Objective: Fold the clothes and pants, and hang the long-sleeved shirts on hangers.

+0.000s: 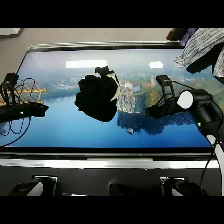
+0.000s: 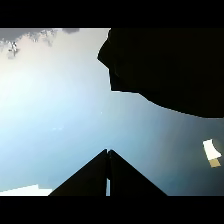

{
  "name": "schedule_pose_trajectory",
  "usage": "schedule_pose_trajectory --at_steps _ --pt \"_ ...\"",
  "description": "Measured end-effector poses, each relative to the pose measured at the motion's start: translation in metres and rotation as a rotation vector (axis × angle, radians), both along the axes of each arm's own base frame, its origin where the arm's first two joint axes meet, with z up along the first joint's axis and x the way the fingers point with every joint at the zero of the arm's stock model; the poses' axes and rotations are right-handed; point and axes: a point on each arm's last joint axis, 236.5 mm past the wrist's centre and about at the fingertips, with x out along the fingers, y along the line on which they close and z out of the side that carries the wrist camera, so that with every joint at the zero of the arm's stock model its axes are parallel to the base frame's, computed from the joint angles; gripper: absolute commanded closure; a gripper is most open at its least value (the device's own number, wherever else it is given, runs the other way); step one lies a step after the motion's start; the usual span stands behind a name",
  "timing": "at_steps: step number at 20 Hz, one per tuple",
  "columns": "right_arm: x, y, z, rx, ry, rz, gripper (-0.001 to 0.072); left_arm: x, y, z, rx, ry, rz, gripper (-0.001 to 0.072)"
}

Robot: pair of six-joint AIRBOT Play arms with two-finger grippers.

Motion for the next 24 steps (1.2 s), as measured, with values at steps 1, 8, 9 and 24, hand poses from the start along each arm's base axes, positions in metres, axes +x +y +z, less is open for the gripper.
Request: schedule_pose_trajectory --at_steps 1,8,9,24 --pt "0.0 0.0 0.0 0.0 0.0 0.0 0.0673 0.0 0.0 0.0 0.0 0.0 0.0 0.0672" --pt "0.0 0.0 0.0 0.0 0.0 0.0 0.0673 0.003 0.001 -0.001 -0.001 -0.003 0.008 0.0087" --pt "0.0 0.0 0.0 0.0 0.0 0.0 0.0673 0.005 0.002 -0.001 -0.011 -0.001 0.026 -0.0013" --pt "0.0 0.0 0.0 0.0 0.0 0.0 0.0673 0.108 -0.095 -0.147 -0.642 0.359 0.272 0.0539"
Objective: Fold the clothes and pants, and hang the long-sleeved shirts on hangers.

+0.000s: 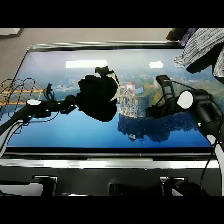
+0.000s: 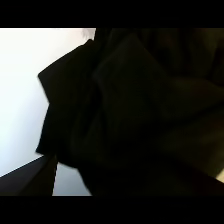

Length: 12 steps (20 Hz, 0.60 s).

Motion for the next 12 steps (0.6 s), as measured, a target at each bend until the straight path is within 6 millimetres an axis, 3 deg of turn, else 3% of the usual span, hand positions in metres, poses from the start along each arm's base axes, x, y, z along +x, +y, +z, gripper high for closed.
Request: schedule_pose_trajectory --at_steps 1,4,5,7,8,12 --pt "0.0 0.0 0.0 0.0 0.0 0.0 0.0673 0.004 -0.005 -0.007 -0.007 0.007 -0.001 0.0676" --pt "0.0 0.0 0.0 0.001 0.0 -0.001 0.0669 0.009 -0.015 -0.014 -0.034 0.02 -0.008 0.0679" --pt "0.0 0.0 0.0 0.002 0.003 -0.003 0.0623 0.008 -0.018 -0.011 -0.048 0.023 -0.018 0.0679" --pt "-0.008 0.002 -0.002 0.012 0.038 -0.013 0.0385 0.0 -0.023 0.002 -0.073 0.03 -0.048 0.0679" --pt "-0.013 0.003 -0.003 0.016 0.062 -0.014 0.0325 -0.009 -0.023 0.009 -0.07 0.039 -0.067 0.068" --pt "-0.053 0.023 -0.014 0.111 0.223 -0.01 0.0304 -0.08 -0.006 0.026 0.054 0.138 -0.103 0.0679"
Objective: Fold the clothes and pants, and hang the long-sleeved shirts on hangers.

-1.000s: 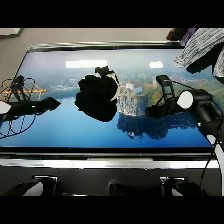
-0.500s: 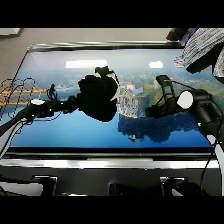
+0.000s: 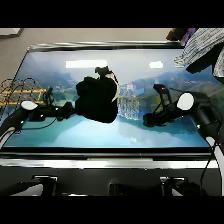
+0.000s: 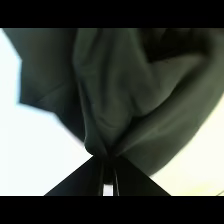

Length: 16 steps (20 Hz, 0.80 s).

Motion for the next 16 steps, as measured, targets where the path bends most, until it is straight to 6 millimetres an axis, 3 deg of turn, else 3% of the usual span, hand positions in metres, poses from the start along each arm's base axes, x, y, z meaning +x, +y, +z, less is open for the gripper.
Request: schedule_pose_trajectory --at_steps 2,3,5,7,11,16 --pt "-0.018 0.023 -0.006 0.116 0.05 -0.021 0.0106 -0.042 0.014 0.009 0.073 0.031 0.02 0.0679" --pt "-0.022 0.036 -0.009 0.188 0.057 -0.054 0.0072 -0.06 0.019 0.014 0.097 0.031 0.034 0.0679" --pt "-0.018 0.057 -0.016 0.318 0.055 -0.148 0.0072 -0.084 0.026 0.023 0.121 0.018 0.066 0.0678" --pt "-0.001 0.07 -0.025 0.419 0.033 -0.253 0.0073 -0.095 0.031 0.032 0.131 -0.008 0.101 0.0678" --pt "0.022 0.104 -0.054 0.529 0.03 -0.332 0.0074 -0.104 0.035 0.036 0.141 -0.02 0.129 0.0677" --pt "0.016 0.161 -0.098 0.552 0.06 -0.36 0.0174 -0.104 0.039 0.036 0.148 -0.027 0.147 0.0677"
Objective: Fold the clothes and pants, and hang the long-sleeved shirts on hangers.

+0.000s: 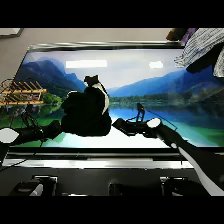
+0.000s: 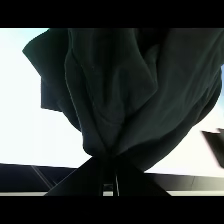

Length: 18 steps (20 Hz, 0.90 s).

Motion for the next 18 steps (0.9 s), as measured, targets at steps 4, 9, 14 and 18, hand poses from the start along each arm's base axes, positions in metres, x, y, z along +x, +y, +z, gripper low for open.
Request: schedule_pose_trajectory --at_steps 4,9,14,18 --pt "-0.008 0.025 -0.023 0.008 0.044 -0.039 0.0191 0.002 0.001 0.001 0.002 -0.009 0.01 0.0677" --pt "-0.001 0.048 -0.033 0.008 0.001 -0.024 0.0672 0.004 0.003 0.001 0.009 -0.016 0.013 0.0678" --pt "0.015 0.051 0.013 -0.004 -0.172 0.015 0.0675 0.014 0.006 0.014 0.016 -0.06 0.022 0.068" --pt "0.038 0.027 0.121 -0.013 -0.434 0.019 0.0675 0.058 0.014 0.087 0.037 -0.28 0.063 0.0679"
